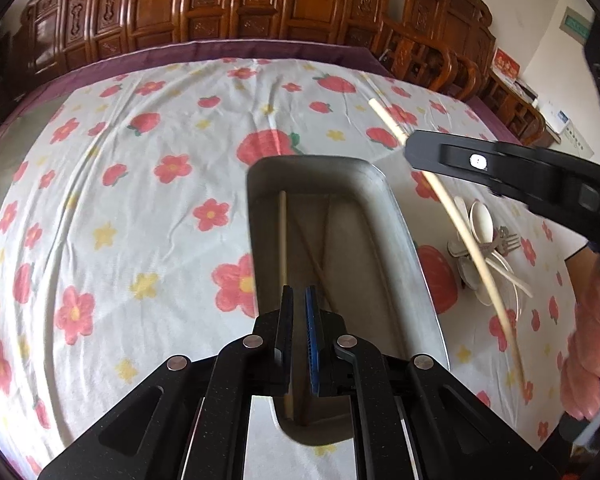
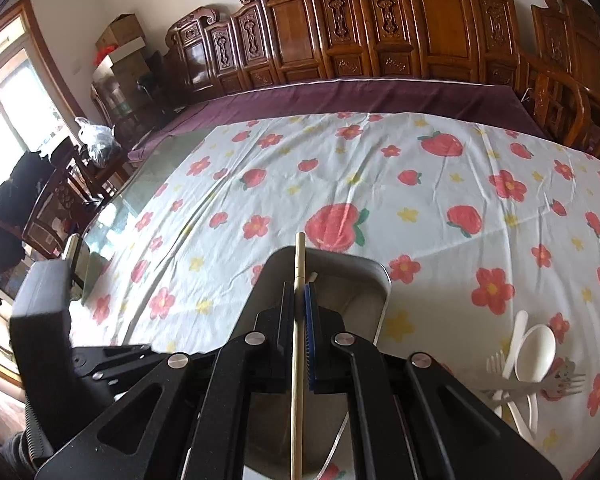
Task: Organize utensils
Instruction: 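Carry both chopsticks over the grey tray and open both grippers to release them, then move both open grippers back toward the utensil pile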
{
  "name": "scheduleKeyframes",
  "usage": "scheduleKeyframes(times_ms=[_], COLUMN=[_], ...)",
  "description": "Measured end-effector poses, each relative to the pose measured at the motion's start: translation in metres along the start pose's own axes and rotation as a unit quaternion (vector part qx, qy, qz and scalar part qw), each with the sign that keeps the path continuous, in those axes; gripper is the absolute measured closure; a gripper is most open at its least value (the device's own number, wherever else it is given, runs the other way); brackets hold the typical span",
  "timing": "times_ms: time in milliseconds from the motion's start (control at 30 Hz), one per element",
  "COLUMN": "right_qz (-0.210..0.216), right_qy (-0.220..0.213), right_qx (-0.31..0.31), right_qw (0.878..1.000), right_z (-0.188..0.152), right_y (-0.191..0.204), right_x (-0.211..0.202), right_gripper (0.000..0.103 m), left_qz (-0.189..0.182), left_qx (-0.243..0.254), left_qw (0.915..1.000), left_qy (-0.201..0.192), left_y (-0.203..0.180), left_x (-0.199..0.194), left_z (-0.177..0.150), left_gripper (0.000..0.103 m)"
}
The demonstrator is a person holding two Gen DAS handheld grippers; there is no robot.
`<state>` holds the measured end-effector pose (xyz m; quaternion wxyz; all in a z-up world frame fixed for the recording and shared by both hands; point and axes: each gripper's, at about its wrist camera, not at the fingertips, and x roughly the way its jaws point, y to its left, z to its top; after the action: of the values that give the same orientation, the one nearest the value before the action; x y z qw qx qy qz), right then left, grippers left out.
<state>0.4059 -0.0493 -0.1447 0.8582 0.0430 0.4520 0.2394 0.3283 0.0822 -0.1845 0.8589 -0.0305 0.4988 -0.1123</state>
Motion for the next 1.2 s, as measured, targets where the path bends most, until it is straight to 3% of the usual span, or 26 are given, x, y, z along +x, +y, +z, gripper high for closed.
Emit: scheduleKeyframes(times_ms=[267, 733, 933, 1200], right_qz=[0.011, -0.008, -0.005, -0.023], right_qy=[-0.007, 0.029, 0.02, -0.009], right_qx=[-0.001, -0.032, -0.052, -0.045], right_qw=[1.0, 0.999, 0.998, 0.999], right_z=[0.003, -0.011, -0.024, -0.064], right_y=[0.009, 0.01, 0.004, -0.036], right_x=[0.03, 0.058, 0.028, -0.053], right_gripper=[0.097, 0.096, 0.096, 0.096], left_qz=[0.02, 0.033, 0.029, 0.017], left_qx=[-0.003, 0.007, 0.015, 0.029], left_qw=[0.9996, 0.9989, 0.9987, 0.9983], left_qy=[-0.019, -0.033, -0.039, -0.047], left_y=[0.017, 0.02, 0.008, -0.021], left_x=[-0.019, -0.034, -0.041, -0.049], left_z=[-0.002, -0.003, -0.003, -0.004], left_gripper=[0.098, 0.098, 0.098, 0.098])
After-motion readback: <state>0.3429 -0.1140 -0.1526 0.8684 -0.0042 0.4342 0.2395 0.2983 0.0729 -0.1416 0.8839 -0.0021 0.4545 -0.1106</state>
